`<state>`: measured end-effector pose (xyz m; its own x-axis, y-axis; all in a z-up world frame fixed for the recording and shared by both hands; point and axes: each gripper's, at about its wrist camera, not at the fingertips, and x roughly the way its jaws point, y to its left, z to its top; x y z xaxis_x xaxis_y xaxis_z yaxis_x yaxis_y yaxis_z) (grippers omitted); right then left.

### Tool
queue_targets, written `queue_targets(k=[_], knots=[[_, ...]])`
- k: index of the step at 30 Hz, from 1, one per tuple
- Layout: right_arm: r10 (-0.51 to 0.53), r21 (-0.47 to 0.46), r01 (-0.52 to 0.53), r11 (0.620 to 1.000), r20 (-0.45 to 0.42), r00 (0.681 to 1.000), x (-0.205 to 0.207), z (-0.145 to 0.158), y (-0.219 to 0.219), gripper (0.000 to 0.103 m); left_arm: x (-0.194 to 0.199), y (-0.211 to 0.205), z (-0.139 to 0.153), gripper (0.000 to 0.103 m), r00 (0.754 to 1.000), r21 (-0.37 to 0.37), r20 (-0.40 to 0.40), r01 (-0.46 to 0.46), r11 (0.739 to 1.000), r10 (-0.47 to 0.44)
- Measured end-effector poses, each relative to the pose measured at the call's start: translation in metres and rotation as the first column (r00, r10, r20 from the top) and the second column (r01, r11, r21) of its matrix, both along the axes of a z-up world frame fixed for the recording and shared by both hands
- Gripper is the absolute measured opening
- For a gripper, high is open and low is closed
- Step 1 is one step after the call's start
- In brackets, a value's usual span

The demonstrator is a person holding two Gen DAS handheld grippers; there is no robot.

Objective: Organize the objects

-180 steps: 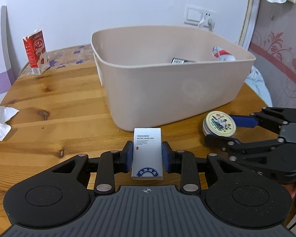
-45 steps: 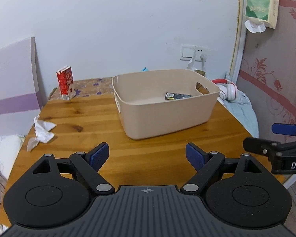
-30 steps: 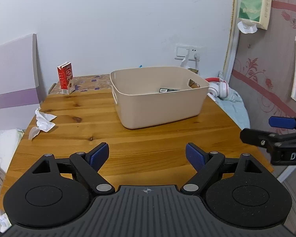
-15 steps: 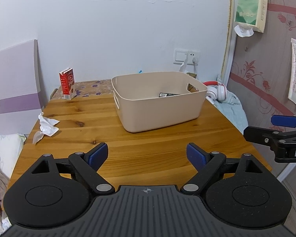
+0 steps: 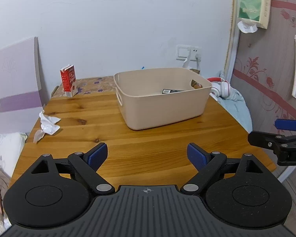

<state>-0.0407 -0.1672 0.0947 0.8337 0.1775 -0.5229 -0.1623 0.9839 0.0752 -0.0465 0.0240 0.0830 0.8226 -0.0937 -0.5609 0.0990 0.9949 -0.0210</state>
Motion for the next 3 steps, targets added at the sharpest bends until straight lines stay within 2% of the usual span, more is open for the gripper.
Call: queue_targets(k=[3], knots=[[-0.001, -0.001, 0.001, 1.0, -0.019, 1.0, 0.0059, -0.0048, 0.0008, 0.103, 0.0062, 0.0054, -0.0041, 0.089, 1.0, -0.01, -0.012, -0.015, 1.0, 0.015]])
